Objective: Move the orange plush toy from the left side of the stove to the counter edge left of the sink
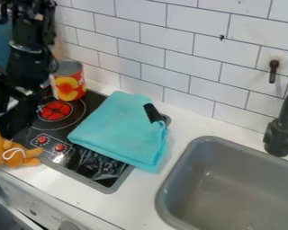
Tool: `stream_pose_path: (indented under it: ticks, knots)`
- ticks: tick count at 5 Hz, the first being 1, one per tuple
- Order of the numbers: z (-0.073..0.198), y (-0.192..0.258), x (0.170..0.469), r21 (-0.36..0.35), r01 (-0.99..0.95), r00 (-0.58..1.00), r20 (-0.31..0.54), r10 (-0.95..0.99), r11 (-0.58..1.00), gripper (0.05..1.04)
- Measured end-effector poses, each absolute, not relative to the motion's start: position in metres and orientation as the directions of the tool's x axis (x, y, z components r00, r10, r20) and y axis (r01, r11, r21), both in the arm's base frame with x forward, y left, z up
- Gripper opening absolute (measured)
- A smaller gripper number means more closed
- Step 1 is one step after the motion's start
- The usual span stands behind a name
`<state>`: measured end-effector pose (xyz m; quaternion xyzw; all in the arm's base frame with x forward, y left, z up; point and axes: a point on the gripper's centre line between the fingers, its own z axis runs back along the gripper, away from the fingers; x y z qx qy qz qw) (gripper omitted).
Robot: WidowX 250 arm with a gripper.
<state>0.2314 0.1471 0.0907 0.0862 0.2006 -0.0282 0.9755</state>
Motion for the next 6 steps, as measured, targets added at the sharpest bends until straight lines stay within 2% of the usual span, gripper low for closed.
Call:
stream_pose_path:
  ticks: [1, 2, 3, 4, 5, 6]
  knots:
    - [0.087, 0.149, 0.222, 0.144, 0.071, 0.907, -0.422, -0.003, 0.987, 1.001]
    - [0.087, 0.155, 0.218, 0.190, 0.019, 0.904, -0.423, 0.064, 0.982, 1.001]
    - [0.084, 0.155, 0.216, 0.208, -0.006, 0.904, -0.416, 0.094, 0.978, 1.001]
    - [0.070, 0.159, 0.216, 0.206, -0.121, 0.925, -0.333, 0.186, 0.971, 1.001]
    - [0.066, 0.165, 0.218, 0.093, -0.241, 0.939, -0.228, 0.256, 0.966, 1.001]
    - [0.066, 0.169, 0.214, 0.084, -0.279, 0.930, -0.223, 0.291, 0.957, 0.970]
